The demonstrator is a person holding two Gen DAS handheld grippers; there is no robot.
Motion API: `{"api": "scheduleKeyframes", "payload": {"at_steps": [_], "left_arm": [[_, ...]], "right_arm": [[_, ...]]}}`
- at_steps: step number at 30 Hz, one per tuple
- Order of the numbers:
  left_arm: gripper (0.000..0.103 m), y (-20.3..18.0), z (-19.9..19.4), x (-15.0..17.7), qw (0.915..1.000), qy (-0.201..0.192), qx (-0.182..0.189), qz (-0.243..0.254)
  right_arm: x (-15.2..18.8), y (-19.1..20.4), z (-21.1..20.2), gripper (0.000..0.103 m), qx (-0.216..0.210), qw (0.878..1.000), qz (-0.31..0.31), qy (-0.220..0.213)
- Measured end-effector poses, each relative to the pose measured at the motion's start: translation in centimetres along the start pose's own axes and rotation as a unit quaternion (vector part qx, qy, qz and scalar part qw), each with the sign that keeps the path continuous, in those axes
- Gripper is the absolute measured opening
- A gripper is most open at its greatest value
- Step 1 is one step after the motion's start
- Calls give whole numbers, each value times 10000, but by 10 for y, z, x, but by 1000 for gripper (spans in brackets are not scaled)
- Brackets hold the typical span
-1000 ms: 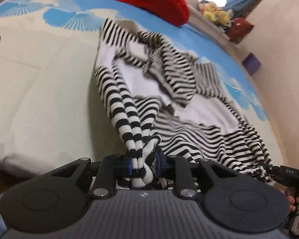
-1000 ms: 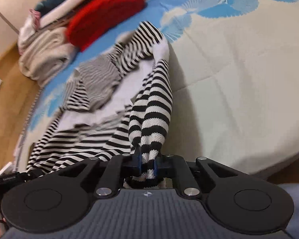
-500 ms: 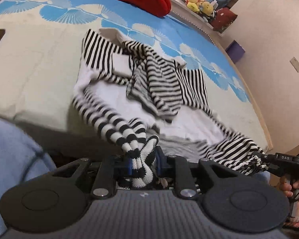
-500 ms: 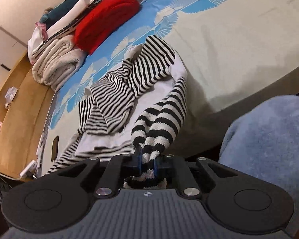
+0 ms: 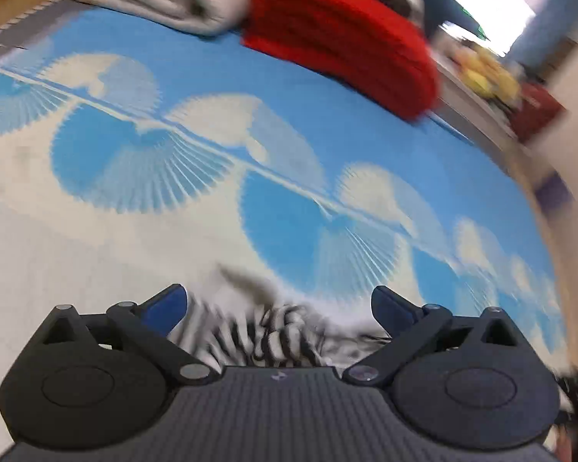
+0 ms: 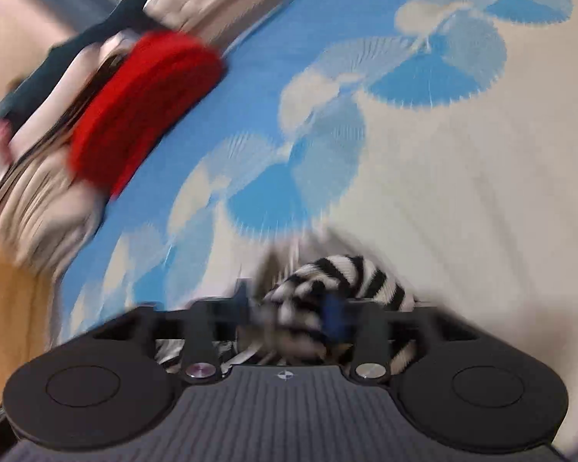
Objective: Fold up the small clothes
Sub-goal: 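Lift the striped ends with both grippers and release them onto the garment, then grasp the striped fabric edge with the left gripper while the right gripper grasps it too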
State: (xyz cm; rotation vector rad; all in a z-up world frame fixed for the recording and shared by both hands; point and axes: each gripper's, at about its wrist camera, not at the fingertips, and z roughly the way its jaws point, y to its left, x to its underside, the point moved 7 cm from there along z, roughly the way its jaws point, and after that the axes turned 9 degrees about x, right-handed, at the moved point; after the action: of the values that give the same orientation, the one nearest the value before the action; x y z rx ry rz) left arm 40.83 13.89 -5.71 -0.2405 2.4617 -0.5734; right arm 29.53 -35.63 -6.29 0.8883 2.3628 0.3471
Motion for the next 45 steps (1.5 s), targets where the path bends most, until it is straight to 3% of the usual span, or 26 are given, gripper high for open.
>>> {"api": "scheduleKeyframes", "payload": {"at_steps": [4,6,9,12,15,17,22,28,29,30,31,32,33,35,38,40,43,45], "left_arm": [[102,15,7,11,9994,12,332,-86],[102,25,4,29,9997,-31,191,124],[102,34,9,54,9960,-166,-19,877],[102,36,22,67,9876,-102,-80,1562],[102,32,32,70,9772,-109,66,2119],[102,33,42,71,9739,-69,-24,2270],[102,33,60,73,9768,137,11,2138],[101,3,59,80,9632,-188,236,2671],[91,1,63,81,9622,-198,143,2711],[63,1,68,82,9628,-146,58,2696],[42,2,75,84,9654,40,112,2604],[21,1,78,84,9691,166,210,2451],[18,0,76,84,9713,123,258,2363],[12,-8,64,83,9701,-75,264,2413],[10,-16,29,83,9732,-345,577,2198],[10,-14,-4,92,9677,-564,735,2346],[10,-7,-42,101,9574,-764,852,2652],[10,0,-59,95,9556,-947,887,2645]], "right_arm": [[15,1,11,69,-451,9985,-282,-141],[24,-5,13,69,-551,9963,-556,-351],[19,-7,22,69,-148,9911,-1113,-708],[17,1,26,72,33,9724,-2108,-1001],[23,-4,45,73,383,9602,-2620,-884],[29,-6,57,73,519,9558,-2803,-720],[40,-4,74,73,780,9470,-3054,-626],[41,6,77,73,806,9451,-3080,-730],[41,7,77,72,813,9444,-3093,-765],[40,7,79,69,810,9438,-3109,-779],[41,8,80,60,785,9432,-3136,-766],[41,9,80,24,735,9448,-3107,-734],[39,10,78,5,717,9476,-3026,-729],[34,11,65,5,564,9538,-2804,-923],[33,11,39,4,135,9590,-2636,-1032],[39,4,17,4,-232,9632,-2516,-916],[56,-6,-21,4,-700,9560,-2717,-857],[56,-7,-43,4,-1073,9496,-2790,-947]]}}
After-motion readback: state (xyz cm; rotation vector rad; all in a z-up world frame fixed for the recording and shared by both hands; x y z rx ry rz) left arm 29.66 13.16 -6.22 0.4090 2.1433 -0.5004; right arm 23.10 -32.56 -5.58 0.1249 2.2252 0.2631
